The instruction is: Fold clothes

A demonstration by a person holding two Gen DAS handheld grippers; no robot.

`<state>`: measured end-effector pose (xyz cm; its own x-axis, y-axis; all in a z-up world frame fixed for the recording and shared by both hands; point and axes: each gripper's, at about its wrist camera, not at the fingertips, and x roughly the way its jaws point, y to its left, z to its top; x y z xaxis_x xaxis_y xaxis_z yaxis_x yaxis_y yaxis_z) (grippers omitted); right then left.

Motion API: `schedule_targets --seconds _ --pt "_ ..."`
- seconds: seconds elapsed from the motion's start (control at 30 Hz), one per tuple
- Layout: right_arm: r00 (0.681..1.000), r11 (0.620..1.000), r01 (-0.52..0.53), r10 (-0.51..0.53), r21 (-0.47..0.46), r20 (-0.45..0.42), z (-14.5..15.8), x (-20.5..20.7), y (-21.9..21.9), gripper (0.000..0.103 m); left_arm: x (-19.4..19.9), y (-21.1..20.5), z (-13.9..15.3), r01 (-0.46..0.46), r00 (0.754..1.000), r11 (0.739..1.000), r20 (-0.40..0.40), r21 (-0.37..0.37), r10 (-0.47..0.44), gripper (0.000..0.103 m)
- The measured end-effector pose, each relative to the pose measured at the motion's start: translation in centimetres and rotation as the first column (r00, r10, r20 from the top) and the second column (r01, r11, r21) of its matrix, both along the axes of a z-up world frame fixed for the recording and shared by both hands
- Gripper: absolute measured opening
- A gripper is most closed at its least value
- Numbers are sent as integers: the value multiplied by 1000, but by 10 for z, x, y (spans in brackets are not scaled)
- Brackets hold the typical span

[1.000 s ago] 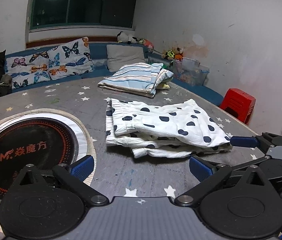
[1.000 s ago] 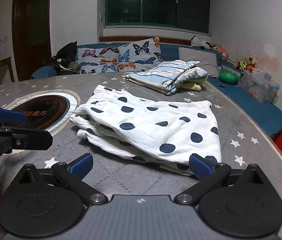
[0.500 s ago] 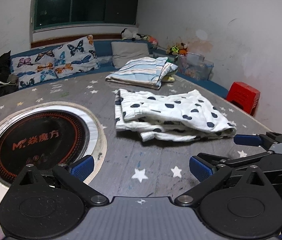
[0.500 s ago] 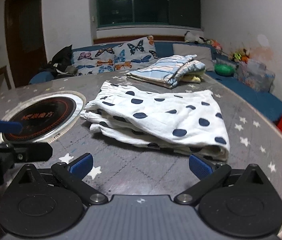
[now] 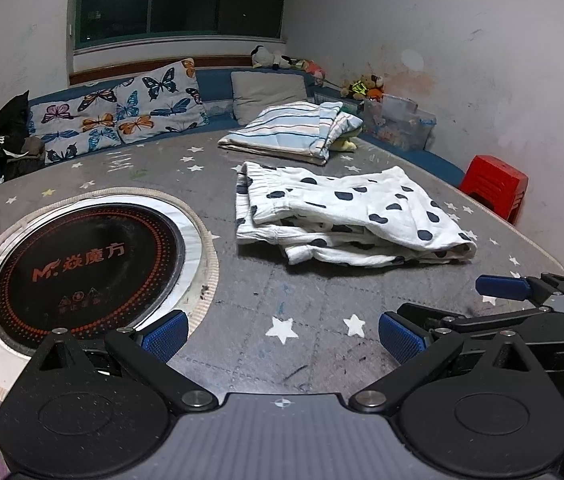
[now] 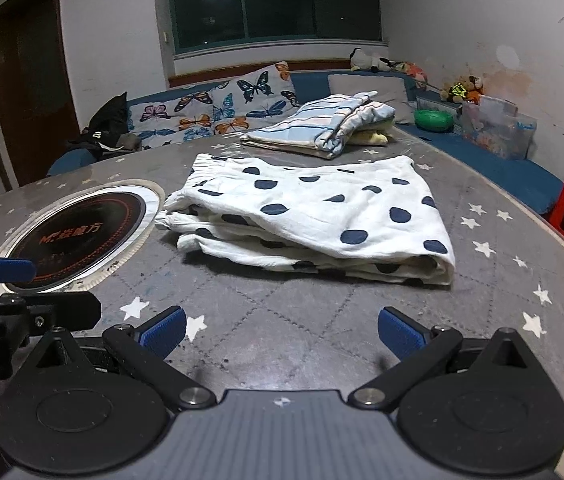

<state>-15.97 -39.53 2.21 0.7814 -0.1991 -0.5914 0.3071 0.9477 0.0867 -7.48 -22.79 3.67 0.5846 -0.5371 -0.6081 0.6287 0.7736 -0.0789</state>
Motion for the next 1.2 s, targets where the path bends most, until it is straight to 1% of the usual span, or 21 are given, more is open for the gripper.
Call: schedule_targets --seconds 0.33,1.03,1.2 --pt "1000 1000 17 -16 5 -11 -4 -4 2 103 -4 -4 -4 -3 1000 999 6 34 2 103" --pt "999 999 31 -32 32 22 0 -26 5 103 -27 -6 2 13 999 999 38 48 -15 103" --pt "999 999 36 -36 31 14 1 -31 7 103 -31 -5 3 20 999 999 36 47 -22 103"
